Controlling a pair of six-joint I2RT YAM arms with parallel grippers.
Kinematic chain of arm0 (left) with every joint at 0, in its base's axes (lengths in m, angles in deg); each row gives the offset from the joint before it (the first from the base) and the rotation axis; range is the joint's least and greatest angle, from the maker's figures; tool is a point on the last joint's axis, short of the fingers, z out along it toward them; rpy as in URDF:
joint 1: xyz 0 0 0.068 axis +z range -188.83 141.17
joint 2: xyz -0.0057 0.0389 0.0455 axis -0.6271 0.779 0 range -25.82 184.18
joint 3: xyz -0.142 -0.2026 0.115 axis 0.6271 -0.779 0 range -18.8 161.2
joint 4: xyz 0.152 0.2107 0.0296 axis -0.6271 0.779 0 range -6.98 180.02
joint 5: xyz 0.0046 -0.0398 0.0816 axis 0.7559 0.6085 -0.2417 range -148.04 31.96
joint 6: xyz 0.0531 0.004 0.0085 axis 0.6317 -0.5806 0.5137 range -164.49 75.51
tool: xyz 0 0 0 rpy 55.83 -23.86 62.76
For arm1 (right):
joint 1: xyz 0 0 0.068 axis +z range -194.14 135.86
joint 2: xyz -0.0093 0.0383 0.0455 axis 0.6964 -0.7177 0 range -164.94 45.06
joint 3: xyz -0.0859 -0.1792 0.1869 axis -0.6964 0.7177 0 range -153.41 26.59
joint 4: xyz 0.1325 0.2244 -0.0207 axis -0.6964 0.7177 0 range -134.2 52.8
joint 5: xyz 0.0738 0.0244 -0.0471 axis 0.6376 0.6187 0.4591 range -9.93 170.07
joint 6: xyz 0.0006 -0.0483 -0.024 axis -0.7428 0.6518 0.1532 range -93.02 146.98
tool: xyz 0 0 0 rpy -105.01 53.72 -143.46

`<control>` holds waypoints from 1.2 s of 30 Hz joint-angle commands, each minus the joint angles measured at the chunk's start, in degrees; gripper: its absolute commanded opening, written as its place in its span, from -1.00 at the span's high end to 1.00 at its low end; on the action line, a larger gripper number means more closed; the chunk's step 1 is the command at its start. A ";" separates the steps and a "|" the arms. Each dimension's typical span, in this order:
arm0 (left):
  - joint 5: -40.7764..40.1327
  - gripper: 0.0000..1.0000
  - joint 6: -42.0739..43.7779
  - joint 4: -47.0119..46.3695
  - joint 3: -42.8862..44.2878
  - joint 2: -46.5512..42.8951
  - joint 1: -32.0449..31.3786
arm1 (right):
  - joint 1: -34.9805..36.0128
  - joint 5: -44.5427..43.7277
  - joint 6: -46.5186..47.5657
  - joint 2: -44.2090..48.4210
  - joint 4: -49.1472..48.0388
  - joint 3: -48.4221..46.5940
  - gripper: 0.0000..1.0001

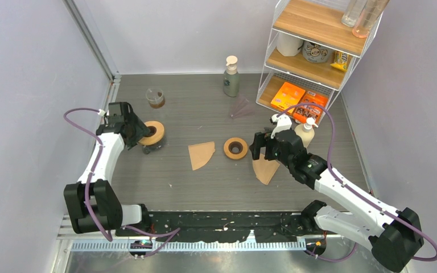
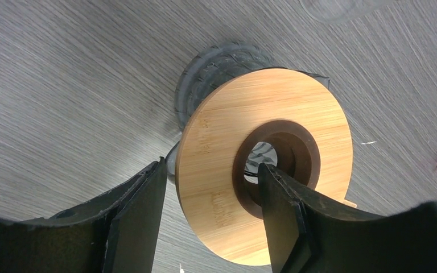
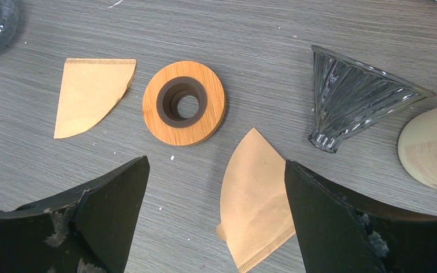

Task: Place the coffee filter in the dripper
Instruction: Place the dripper holder onto the coffee server.

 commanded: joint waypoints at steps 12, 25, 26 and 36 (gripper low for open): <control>-2.89 -0.20 1.81 0.36 2.38 -1.07 0.34 | 0.01 -1.14 0.78 0.28 0.23 -3.28 -0.91; -2.81 0.28 3.60 -14.51 -5.76 -4.93 0.35 | 0.01 -1.37 0.99 -1.57 0.02 -3.51 -0.91; -2.80 0.30 3.96 -15.56 -6.33 -5.38 0.35 | 0.05 -1.34 1.02 -1.68 -0.06 -3.50 -0.91; -2.27 0.45 7.91 -23.94 -10.97 -9.93 0.35 | 0.00 -0.66 1.18 -2.67 -0.21 -3.72 -0.91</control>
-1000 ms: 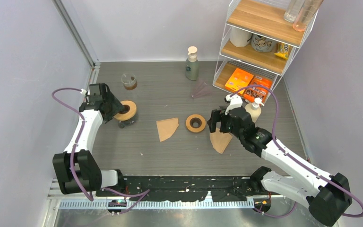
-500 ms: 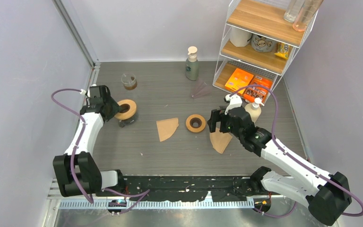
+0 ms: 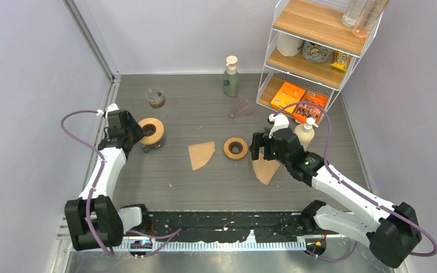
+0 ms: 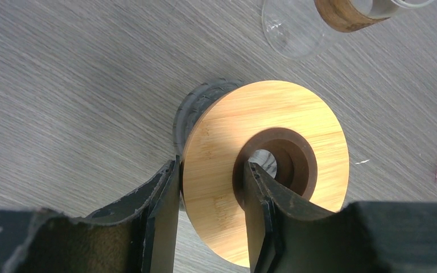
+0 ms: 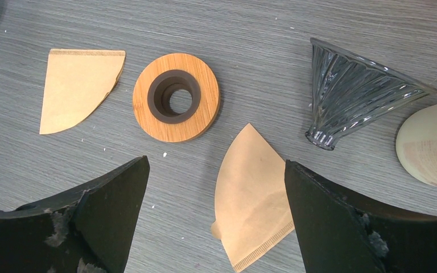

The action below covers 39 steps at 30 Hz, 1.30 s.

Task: Place the coffee filter in the dripper
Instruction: Place the dripper holder onto the coffee server.

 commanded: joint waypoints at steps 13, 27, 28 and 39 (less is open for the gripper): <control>2.57 0.41 7.13 -9.37 2.74 0.58 0.31 | 0.01 0.00 0.65 0.34 -1.48 -2.48 -0.91; -1.07 0.26 5.96 -4.52 1.54 2.91 0.34 | 0.01 -0.84 0.73 0.75 -1.04 -2.33 -0.91; -1.29 0.16 5.93 -4.60 1.29 2.69 0.34 | 0.01 -0.86 0.67 0.83 -1.02 -2.36 -0.91; -0.88 -0.70 6.40 -3.21 1.40 -0.27 0.35 | 0.01 -1.93 0.65 2.24 -0.69 -2.23 -0.91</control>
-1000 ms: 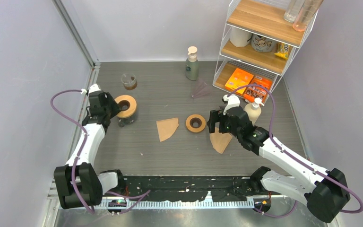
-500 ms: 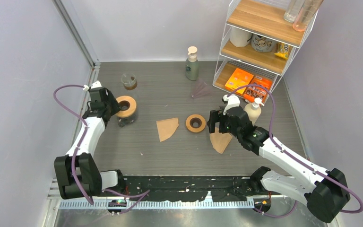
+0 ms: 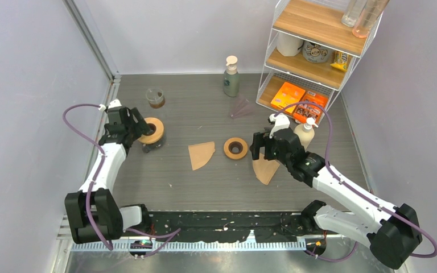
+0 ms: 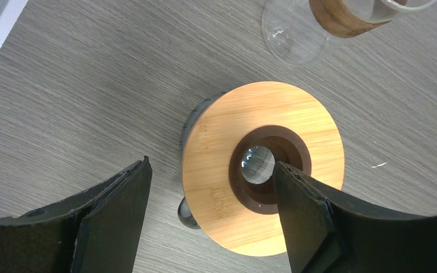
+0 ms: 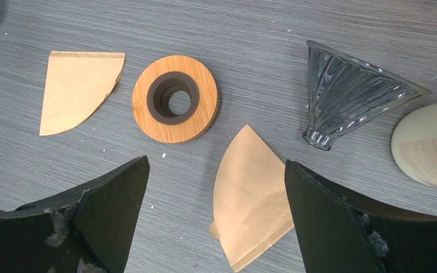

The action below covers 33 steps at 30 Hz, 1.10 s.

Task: Place the coffee filter in the dripper
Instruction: Place the dripper holder onto the coffee server, then pick up the coffee dripper from the center of the board.

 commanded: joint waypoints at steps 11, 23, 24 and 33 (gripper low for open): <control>6.01 -0.98 -1.64 -0.80 -3.23 -15.24 0.29 | 0.01 -3.97 -0.08 3.27 -0.54 -2.28 -0.91; 9.08 -0.98 -4.40 0.53 -8.09 -26.48 -10.49 | -0.01 -2.23 -1.33 2.60 0.00 -3.11 -0.91; 8.29 -0.98 -4.51 0.67 -8.19 -26.79 -12.81 | 0.00 -2.10 -1.36 2.51 0.12 -3.23 -0.91; 3.70 -0.98 -6.81 -1.37 -9.18 -27.35 -29.96 | -0.04 -2.64 -2.36 1.10 1.67 -3.58 -0.91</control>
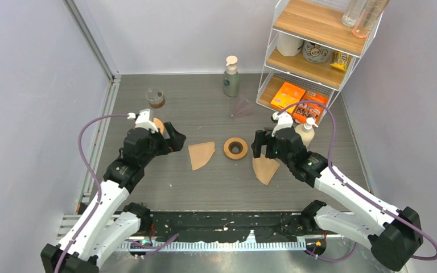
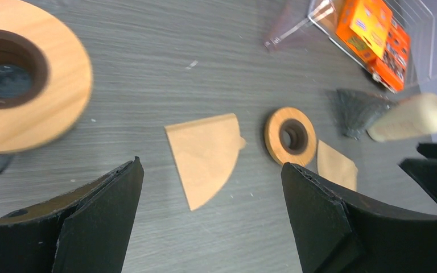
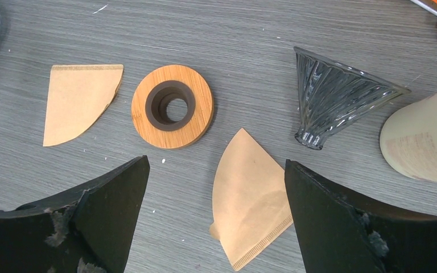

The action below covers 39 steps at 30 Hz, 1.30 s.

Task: Place the coffee filter in the dripper
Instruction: Pick up the coffee dripper from the center of the board.

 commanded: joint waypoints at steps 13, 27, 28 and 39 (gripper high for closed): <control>-2.59 -0.98 -2.95 -8.27 -0.21 12.27 -14.94 | 0.00 3.29 -4.59 -10.17 1.46 -3.24 -0.91; -1.67 -0.98 -3.65 -10.53 -0.31 18.81 -15.61 | 0.01 2.73 -4.41 -17.50 4.18 -6.21 -0.98; -1.60 -0.98 -3.61 -10.30 -0.14 19.04 -15.65 | 0.01 1.19 -4.31 -17.21 5.41 -6.62 -0.97; -0.89 -0.98 -2.82 -10.48 -0.26 19.10 -15.69 | -2.43 -6.75 10.00 -16.18 8.64 -14.85 -0.92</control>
